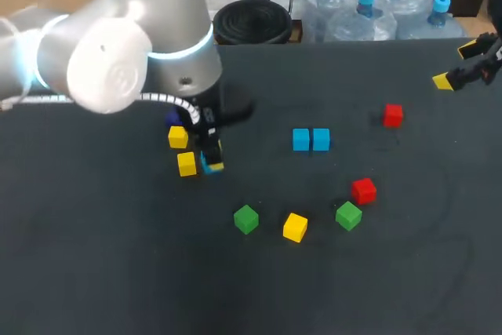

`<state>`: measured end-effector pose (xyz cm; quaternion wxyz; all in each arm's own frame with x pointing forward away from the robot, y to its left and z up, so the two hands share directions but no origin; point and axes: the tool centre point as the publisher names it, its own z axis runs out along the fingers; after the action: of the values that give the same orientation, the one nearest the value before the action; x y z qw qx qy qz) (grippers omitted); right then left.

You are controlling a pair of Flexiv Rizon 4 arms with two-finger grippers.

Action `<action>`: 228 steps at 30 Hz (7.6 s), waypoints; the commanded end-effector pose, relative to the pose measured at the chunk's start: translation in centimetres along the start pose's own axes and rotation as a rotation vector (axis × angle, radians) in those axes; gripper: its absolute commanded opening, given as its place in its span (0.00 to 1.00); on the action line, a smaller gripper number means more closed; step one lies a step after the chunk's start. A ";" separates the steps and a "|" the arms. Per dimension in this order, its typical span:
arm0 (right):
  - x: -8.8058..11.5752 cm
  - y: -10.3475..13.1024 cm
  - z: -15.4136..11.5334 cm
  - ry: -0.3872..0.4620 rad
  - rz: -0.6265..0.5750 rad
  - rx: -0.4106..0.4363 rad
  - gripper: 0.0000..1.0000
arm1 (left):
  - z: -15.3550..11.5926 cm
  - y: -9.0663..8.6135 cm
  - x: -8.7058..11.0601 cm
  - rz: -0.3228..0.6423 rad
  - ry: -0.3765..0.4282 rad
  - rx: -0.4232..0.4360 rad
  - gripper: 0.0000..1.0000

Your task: Place the blue cubes, place green cubes on the blue cubes, place the yellow cubes on the green cubes, then place the red cubes on the yellow cubes, and place purple cube on the red cubes.

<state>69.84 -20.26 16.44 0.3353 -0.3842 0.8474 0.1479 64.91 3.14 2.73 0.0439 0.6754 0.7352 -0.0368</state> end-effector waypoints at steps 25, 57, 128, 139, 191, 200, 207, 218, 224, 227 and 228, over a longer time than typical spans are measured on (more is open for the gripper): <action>0.0 0.0 0.0 -0.001 0.000 0.000 1.00 | 1.1 4.9 -8.2 0.197 -0.013 0.109 0.00; 0.0 0.0 0.0 -0.001 0.000 0.000 1.00 | 4.0 6.6 -12.9 0.235 0.029 0.158 0.00; 0.0 0.0 0.0 -0.001 0.000 0.000 1.00 | 4.4 6.6 -10.8 0.157 0.040 0.211 0.31; 0.0 0.0 0.0 -0.001 0.000 0.000 1.00 | 4.5 6.1 -10.5 0.178 0.056 0.217 0.24; 0.0 0.0 0.0 -0.001 0.000 0.000 1.00 | 4.4 6.7 -10.5 0.115 0.043 0.201 1.00; 0.0 0.0 0.0 -0.001 0.000 0.000 1.00 | 0.3 7.1 -7.6 -0.072 -0.104 0.152 1.00; 0.0 0.0 0.0 -0.001 0.000 0.000 1.00 | -3.9 7.2 -4.7 -0.210 -0.256 0.144 1.00; 0.0 0.0 0.0 -0.001 0.000 0.000 1.00 | -10.6 9.3 -2.9 -0.358 -0.509 -0.001 1.00; 0.0 0.0 0.0 -0.001 0.000 0.000 1.00 | -12.2 10.0 -0.7 -0.459 -0.599 -0.072 1.00; 0.0 0.0 0.0 -0.001 0.000 0.000 1.00 | -12.5 10.0 0.4 -0.512 -0.647 -0.092 1.00; 0.0 0.0 0.0 -0.001 0.000 0.000 1.00 | -13.0 10.0 0.6 -0.528 -0.674 -0.108 1.00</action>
<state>69.84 -20.26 16.45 0.3353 -0.3842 0.8474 0.1479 76.20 4.60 15.33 0.1345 0.4623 0.8589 -0.1744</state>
